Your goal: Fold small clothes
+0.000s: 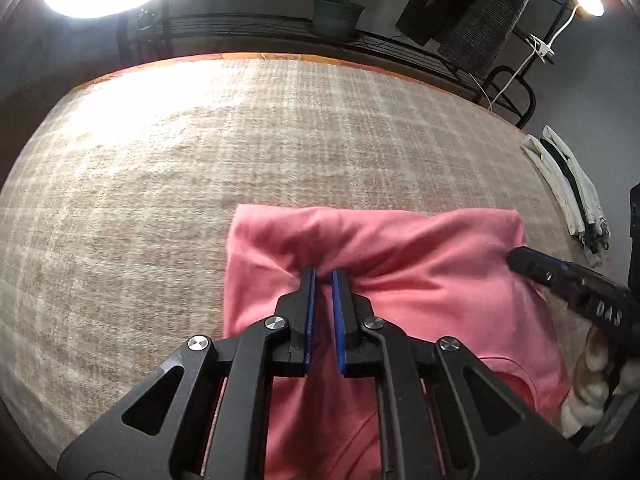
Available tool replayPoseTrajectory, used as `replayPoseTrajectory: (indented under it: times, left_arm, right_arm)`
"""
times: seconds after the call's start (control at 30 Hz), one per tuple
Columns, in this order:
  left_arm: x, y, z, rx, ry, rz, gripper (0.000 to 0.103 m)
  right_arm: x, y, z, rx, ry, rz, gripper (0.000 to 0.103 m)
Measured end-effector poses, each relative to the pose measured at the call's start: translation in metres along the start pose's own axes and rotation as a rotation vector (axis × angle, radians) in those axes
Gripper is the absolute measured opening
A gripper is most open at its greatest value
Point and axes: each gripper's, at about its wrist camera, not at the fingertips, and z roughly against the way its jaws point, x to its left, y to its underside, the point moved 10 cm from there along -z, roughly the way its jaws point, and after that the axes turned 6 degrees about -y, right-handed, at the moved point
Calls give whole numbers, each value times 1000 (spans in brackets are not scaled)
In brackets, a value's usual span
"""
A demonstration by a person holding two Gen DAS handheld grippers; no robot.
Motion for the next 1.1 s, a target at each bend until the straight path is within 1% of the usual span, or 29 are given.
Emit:
replayPoseTrajectory:
  times: [0.07, 0.1, 0.13, 0.17, 0.2, 0.23, 0.27, 0.33, 0.4, 0.47, 0.57, 0.6, 0.63, 0.67, 0.7, 0.73, 0.77, 0.8, 0.83, 0.87, 0.9, 0.93, 0.97, 1.03, 1.1]
  left_arm:
    - [9, -6, 7, -19, -19, 26, 8]
    - [12, -12, 11, -36, -12, 38, 8]
    - [13, -16, 15, -48, -2, 47, 8]
    - [14, -22, 19, -60, 13, 58, 8]
    - [12, -27, 23, -75, 45, 72, 8]
    - [11, -31, 23, -77, 56, 77, 8]
    - [9, -34, 22, -79, 62, 77, 8]
    - [5, -37, 16, -76, 59, 73, 8]
    - [0, -36, 5, -53, 59, 70, 8]
    - [-5, -33, -6, -34, 40, 57, 8]
    - [-6, -27, -18, -26, -28, 16, 8]
    - [-4, -27, -23, -24, -54, 9, 8]
    - [-1, -29, -24, -28, -62, 12, 8]
    - [5, -27, -22, -27, -66, 19, 8]
    - [11, -29, -21, -24, -80, 30, 8]
    - [19, -30, -19, -27, -106, 41, 8]
    - [30, -31, -14, -36, -132, 53, 8]
    - [39, -31, -10, -40, -137, 67, 8]
    - [47, -31, -4, -42, -128, 91, 9]
    - [57, -30, 4, -42, -103, 129, 14]
    - [64, -29, 9, -41, -86, 152, 20]
    - [71, -26, 18, -41, -59, 185, 30]
    - [77, -23, 26, -41, -26, 213, 34]
    - [83, -13, 37, -26, 23, 238, 34]
    - [84, 0, 45, 2, 81, 254, 36]
  right_arm:
    - [-21, -5, 8, -4, 45, -70, 28]
    - [-27, -7, 13, -15, 50, -101, 28]
    - [-29, -14, 21, -43, 32, -125, 28]
    - [-27, -18, 26, -61, 14, -122, 28]
    - [-22, -22, 29, -79, -8, -109, 28]
    - [-14, -25, 32, -99, -42, -87, 29]
    - [-2, -28, 32, -105, -94, -59, 30]
    - [12, -27, 27, -99, -149, -32, 31]
    - [23, -26, 17, -93, -152, -2, 32]
    - [26, -26, 5, -75, -139, 3, 34]
    - [21, -28, -10, -61, -120, -18, 36]
    - [16, -29, -14, -56, -97, -20, 36]
    - [9, -30, -18, -47, -51, -22, 35]
    - [-2, -31, -22, -33, 14, -27, 35]
    - [-17, -30, -22, -24, 77, -42, 32]
    - [-24, -32, -19, -31, 70, -68, 27]
    - [-29, -33, -13, -33, 65, -97, 27]
    - [-34, -34, -7, -38, 69, -118, 29]
    - [-40, -37, 5, -59, 95, -118, 36]
    - [-43, -39, 12, -71, 105, -109, 42]
    - [-45, -39, 21, -75, 97, -104, 45]
    - [-45, -37, 27, -71, 70, -110, 49]
    - [-45, -34, 32, -68, 41, -117, 49]
    - [-44, -21, 47, -54, -20, -126, 50]
    - [-48, -8, 54, -40, -43, -131, 52]
